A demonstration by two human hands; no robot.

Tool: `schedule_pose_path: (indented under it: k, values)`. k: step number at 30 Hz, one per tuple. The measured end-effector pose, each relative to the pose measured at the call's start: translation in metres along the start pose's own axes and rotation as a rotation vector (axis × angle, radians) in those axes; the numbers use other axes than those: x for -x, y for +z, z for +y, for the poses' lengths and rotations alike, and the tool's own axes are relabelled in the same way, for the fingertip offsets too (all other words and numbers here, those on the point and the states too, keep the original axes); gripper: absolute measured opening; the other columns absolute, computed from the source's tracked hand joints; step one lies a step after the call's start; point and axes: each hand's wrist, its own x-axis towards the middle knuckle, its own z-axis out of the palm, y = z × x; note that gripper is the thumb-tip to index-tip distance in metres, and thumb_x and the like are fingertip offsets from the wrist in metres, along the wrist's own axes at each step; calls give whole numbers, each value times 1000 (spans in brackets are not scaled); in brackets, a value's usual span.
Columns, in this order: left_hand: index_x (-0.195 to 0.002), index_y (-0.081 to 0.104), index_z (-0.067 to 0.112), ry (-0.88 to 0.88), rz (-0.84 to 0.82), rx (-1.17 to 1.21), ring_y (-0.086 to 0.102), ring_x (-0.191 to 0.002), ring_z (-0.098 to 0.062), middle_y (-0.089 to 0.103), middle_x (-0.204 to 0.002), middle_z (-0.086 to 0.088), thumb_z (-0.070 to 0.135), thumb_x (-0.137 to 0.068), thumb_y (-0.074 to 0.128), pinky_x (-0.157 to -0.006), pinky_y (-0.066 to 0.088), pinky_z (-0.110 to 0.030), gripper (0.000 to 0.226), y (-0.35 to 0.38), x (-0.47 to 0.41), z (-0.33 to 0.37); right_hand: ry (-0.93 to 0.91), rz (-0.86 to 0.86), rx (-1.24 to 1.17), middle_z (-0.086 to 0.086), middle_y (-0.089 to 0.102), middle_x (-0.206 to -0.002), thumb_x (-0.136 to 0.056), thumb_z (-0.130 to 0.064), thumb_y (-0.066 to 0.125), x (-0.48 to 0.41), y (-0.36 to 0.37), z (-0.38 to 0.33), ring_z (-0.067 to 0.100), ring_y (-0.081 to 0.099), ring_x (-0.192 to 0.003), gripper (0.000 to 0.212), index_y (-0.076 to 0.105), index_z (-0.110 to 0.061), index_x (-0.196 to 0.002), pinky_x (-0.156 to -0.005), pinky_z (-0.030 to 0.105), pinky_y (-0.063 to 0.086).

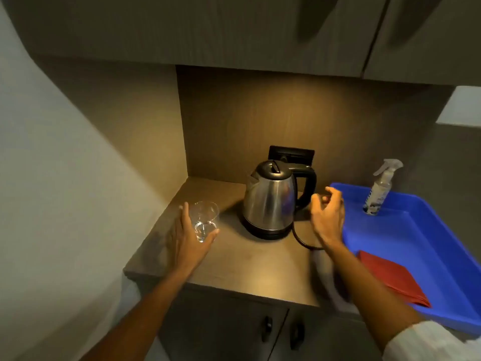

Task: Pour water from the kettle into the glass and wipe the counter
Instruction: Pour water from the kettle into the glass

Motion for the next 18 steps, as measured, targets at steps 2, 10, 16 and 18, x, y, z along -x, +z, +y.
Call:
schedule_pose_path:
  k: [2,10,16,18]
  values:
    - [-152,1,33,-119,-28,133,31,-143,-36,25,-160,-11,78,-59,67,-107,41,-58,123,8,-9,-9,98,54,-22,14,52,-121,-99,-34,45,-28,8,-1,29,50,-111,32,50,-15,-124,-81,36,38]
    - [-141,27,29,-135,-55,325,52,-121,-22,47,-143,-8,43,-57,91,-91,56,-40,107,42,-32,-14,450,-113,-315,11,66,-111,-93,-61,40,-94,35,4,27,58,-104,57,64,-15,-119,-98,46,45]
    - [-132,33,35,-130,-120,395,55,-118,-20,51,-137,-4,56,-49,88,-92,56,-39,102,44,-39,-17,475,-43,-620,-1,57,-60,-89,-42,50,-96,56,2,17,52,-61,36,67,-23,-64,-61,30,40]
    - [-127,31,42,-131,-161,412,56,-118,-20,52,-135,1,62,-47,84,-93,56,-40,98,42,-42,-18,459,-26,-658,-5,51,-48,-85,-40,51,-97,58,-2,14,44,-52,34,63,-24,-59,-53,28,33]
